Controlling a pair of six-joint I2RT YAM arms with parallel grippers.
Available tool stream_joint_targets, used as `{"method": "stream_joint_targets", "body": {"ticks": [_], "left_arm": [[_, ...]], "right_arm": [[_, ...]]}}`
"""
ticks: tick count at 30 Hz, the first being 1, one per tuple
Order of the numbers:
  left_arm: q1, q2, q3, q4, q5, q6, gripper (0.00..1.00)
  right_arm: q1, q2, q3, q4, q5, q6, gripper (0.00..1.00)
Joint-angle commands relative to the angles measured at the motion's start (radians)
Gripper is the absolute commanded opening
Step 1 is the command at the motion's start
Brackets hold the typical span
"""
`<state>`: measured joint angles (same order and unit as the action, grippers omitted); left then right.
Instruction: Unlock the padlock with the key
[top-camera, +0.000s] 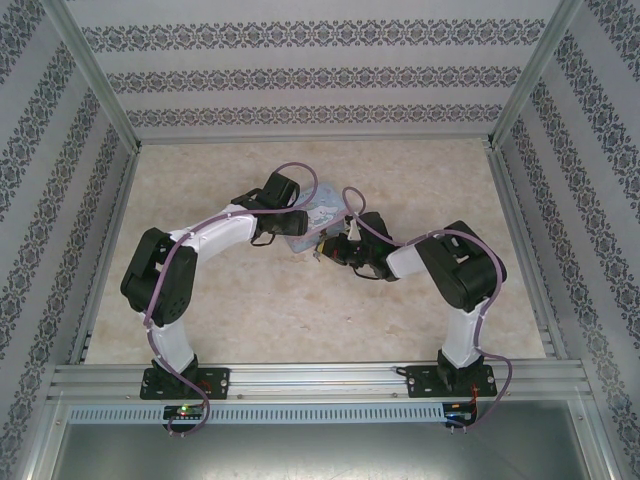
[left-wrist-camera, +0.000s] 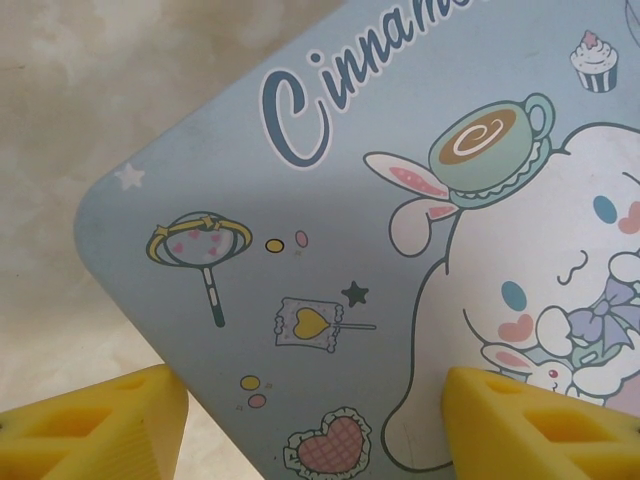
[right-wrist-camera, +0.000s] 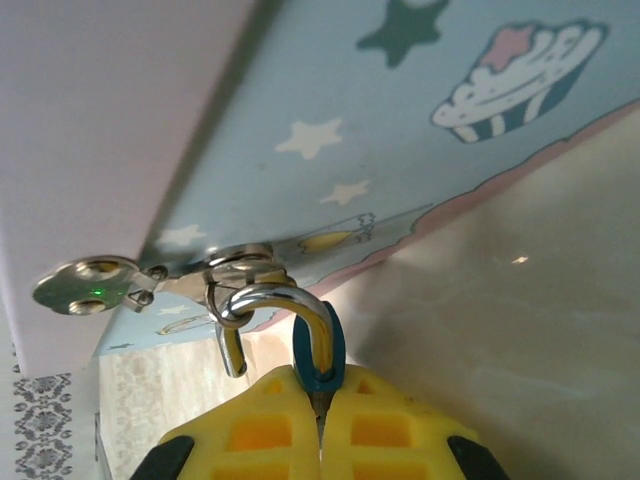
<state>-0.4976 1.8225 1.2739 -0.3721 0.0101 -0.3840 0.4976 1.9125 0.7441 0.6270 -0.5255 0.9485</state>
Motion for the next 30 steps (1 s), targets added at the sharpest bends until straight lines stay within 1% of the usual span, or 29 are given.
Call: {"method": "stream_joint_targets", "body": {"ticks": [1, 6, 11, 16, 22, 27, 30], "left_arm": [[-0.023, 0.084, -0.050, -0.110, -0.006, 0.040, 0.64], [-0.024, 0.098, -0.050, -0.119, 0.001, 0.046, 0.60], [-0.023, 0.116, -0.042, -0.131, 0.008, 0.051, 0.57], [-0.023, 0.147, -0.025, -0.155, 0.014, 0.057, 0.54], [-0.023, 0.181, -0.003, -0.173, 0.028, 0.060, 0.51], [-0.023, 0.195, 0.010, -0.177, 0.039, 0.060, 0.50], [-0.023, 0.199, 0.017, -0.176, 0.047, 0.060, 0.50]], "right_arm": [[-0.017, 0.030, 0.020, 0.058, -0.027, 0.052, 0.00], [-0.047, 0.057, 0.025, 0.133, -0.037, 0.111, 0.00], [-0.081, 0.078, 0.045, 0.192, -0.067, 0.154, 0.00], [-0.125, 0.071, 0.075, 0.172, -0.103, 0.144, 0.00], [-0.204, 0.065, 0.107, 0.122, -0.176, 0.111, 0.00], [-0.272, 0.059, 0.083, 0.088, -0.213, 0.089, 0.00], [-0.295, 0.055, 0.090, 0.070, -0.237, 0.078, 0.00]]}}
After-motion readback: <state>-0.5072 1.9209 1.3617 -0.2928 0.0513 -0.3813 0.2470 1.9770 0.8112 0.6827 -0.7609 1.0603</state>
